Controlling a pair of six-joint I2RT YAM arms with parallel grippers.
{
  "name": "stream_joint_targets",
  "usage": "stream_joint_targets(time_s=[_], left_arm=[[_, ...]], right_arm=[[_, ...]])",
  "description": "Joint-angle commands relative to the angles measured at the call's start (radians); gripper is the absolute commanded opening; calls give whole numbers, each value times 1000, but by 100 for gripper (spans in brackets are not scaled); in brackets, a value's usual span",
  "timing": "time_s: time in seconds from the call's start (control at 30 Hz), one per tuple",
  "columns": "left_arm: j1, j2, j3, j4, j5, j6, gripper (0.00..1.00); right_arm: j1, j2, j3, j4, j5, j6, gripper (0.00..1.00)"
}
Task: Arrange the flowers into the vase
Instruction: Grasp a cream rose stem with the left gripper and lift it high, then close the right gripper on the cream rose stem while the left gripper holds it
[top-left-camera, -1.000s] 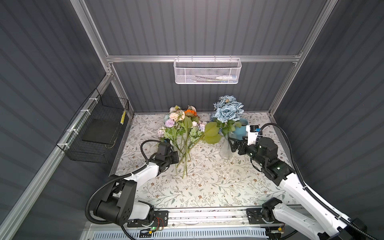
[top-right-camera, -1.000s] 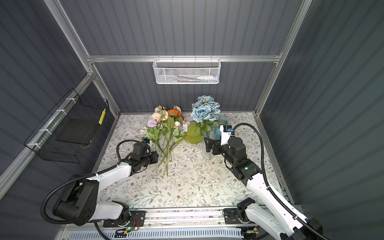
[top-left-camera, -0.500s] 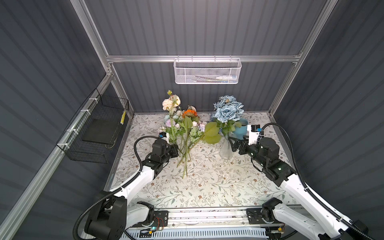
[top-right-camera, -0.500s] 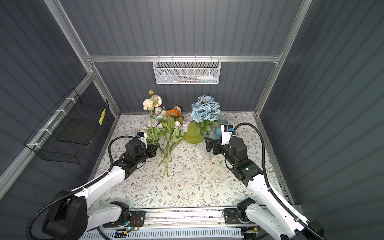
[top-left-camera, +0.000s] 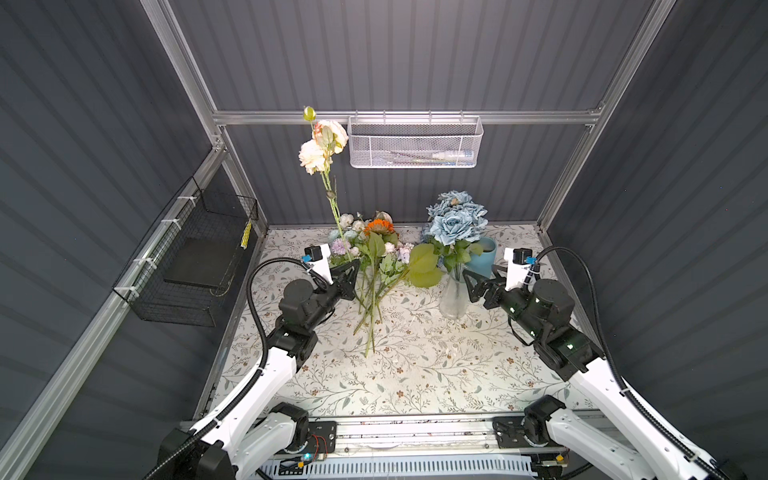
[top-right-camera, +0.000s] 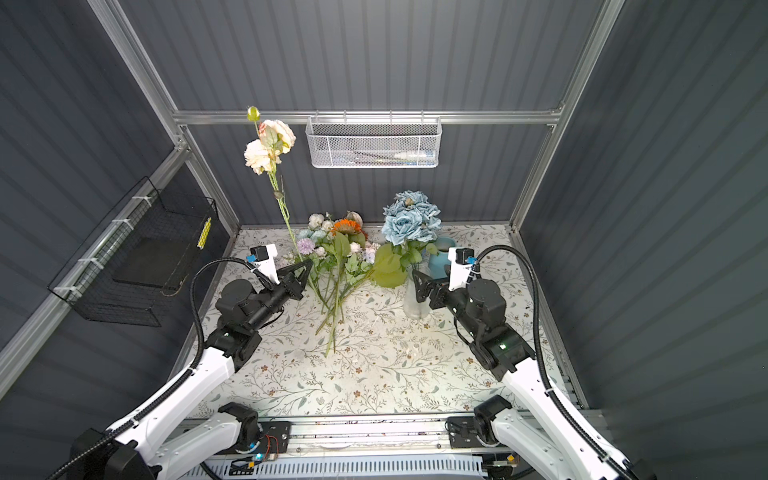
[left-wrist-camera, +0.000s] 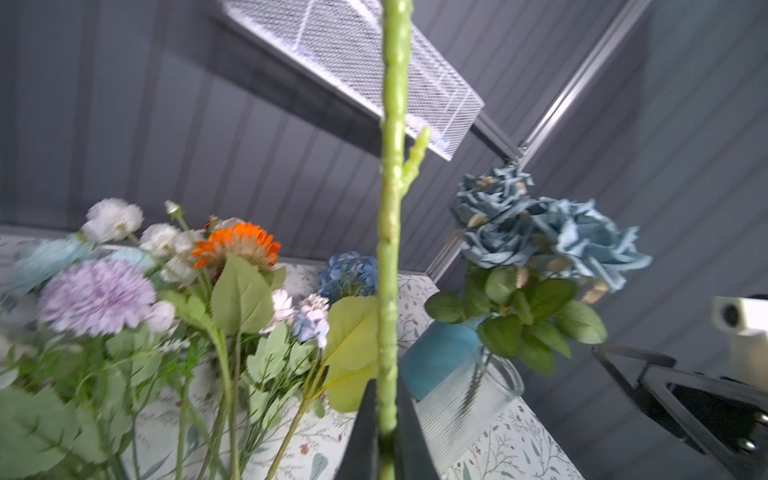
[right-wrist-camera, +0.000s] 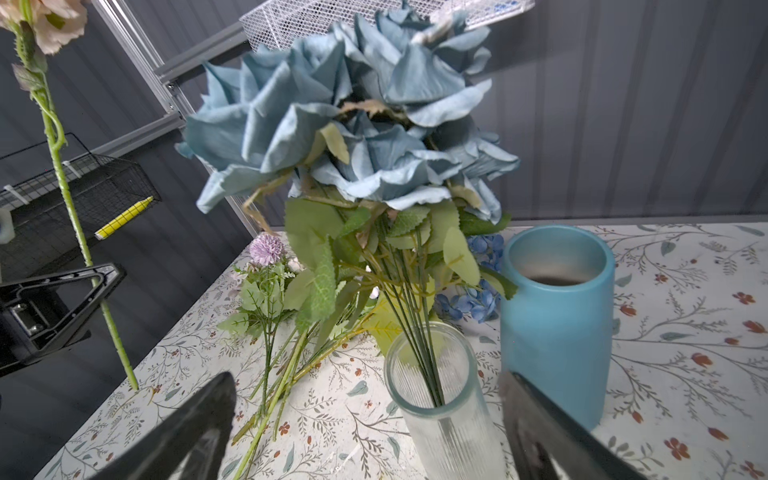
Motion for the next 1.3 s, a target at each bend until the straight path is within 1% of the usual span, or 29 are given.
stream_joint_targets(time_s=[0.0,0.07,0.17,0.3,0.4,0.57,0.6,0.63,0.8,0.9,1.0,1.03,1.1,1.17,1.27], left_arm=[[-24,-3,58,98,132,48,0],[-53,19,67,134,155,48,0],[-139,64,89,174,150,82,0],[-279,143,153,168,116,181,0],[-353,207,203,177,112,226,0],[-451,296,266,177,95,293,0],[-466,312,275,178,95,303,0],[-479,324,280,177,62,308,0],[-536,365,291,182,35,337,0],[-560,375,290,180,25,351,0],[-574,377,291,173,24,359,0],[-578,376,290,171,23,361,0],[-580,373,285,168,23,361,0],[-584,368,279,165,21,361,0],[-585,365,276,160,16,359,0]], right_arm=[[-2,-28,57,20,-40,-27,97],[0,-40,82,-2,-31,-41,95],[0,-57,121,-23,-36,-64,92],[14,-53,195,-51,-125,-62,86],[49,-35,228,-46,-190,-53,82],[137,-5,270,-61,-229,-99,80],[144,-2,273,-60,-236,-103,80],[148,1,274,-56,-239,-100,80],[149,4,249,-9,-237,-73,78],[150,16,232,23,-236,-56,75],[149,34,224,44,-233,-47,69],[150,38,222,52,-233,-45,65],[149,44,219,63,-232,-43,53],[149,47,215,70,-227,-40,24],[149,50,212,75,-226,-37,5]])
